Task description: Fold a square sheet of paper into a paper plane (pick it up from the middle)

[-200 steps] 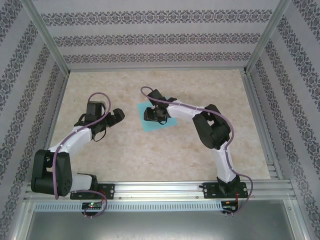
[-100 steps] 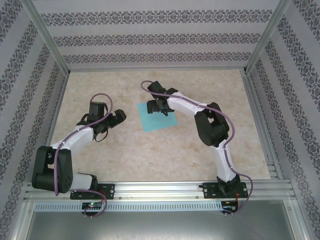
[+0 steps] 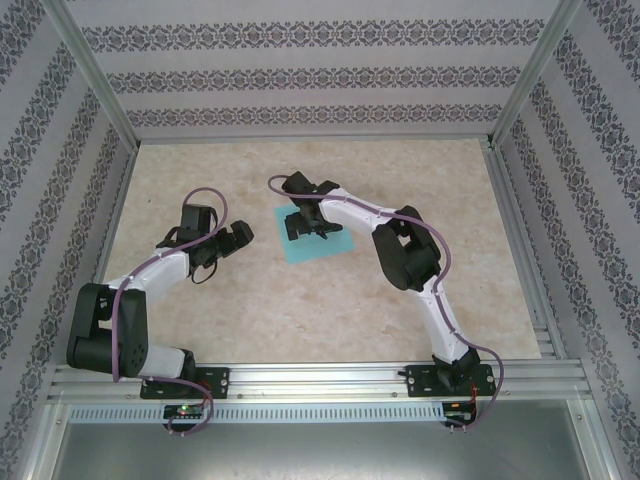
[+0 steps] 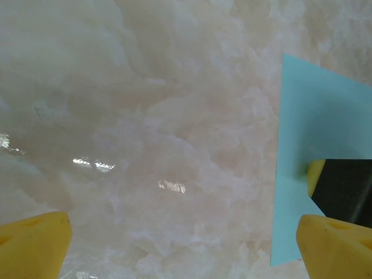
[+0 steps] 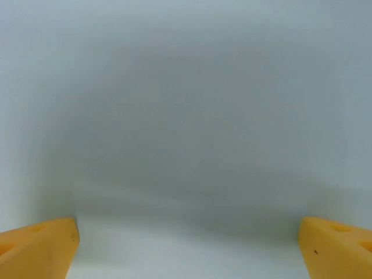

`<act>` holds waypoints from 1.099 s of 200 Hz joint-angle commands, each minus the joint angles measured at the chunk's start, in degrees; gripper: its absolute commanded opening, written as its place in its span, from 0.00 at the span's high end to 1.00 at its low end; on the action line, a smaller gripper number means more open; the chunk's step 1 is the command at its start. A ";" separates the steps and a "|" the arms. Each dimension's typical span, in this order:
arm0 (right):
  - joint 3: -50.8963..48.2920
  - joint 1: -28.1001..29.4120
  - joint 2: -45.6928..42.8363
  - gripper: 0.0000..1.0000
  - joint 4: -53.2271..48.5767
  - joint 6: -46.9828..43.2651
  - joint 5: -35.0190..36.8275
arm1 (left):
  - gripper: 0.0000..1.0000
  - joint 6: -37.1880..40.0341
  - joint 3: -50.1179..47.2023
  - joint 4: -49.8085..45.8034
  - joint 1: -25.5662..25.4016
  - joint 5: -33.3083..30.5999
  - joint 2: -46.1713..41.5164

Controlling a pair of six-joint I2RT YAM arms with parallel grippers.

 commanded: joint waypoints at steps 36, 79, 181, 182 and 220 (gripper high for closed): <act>-0.80 -1.21 3.74 0.10 -6.51 -1.66 1.33 | 0.00 0.75 1.99 1.42 -0.65 0.09 1.13; -1.99 -1.73 2.73 0.19 -6.63 -2.63 -1.76 | 0.00 1.06 2.10 1.10 -0.66 0.07 0.79; -17.54 -1.37 -11.03 0.20 -5.81 -3.78 -3.50 | 0.00 1.47 1.80 1.42 -0.66 0.56 1.63; -17.51 -1.42 -11.20 0.20 -5.88 -3.74 -3.49 | 0.00 1.50 1.84 1.46 -0.66 0.57 1.65; -14.74 -2.24 -14.90 0.03 -4.53 -2.02 -0.95 | 0.00 0.75 1.88 2.94 -0.67 1.60 2.60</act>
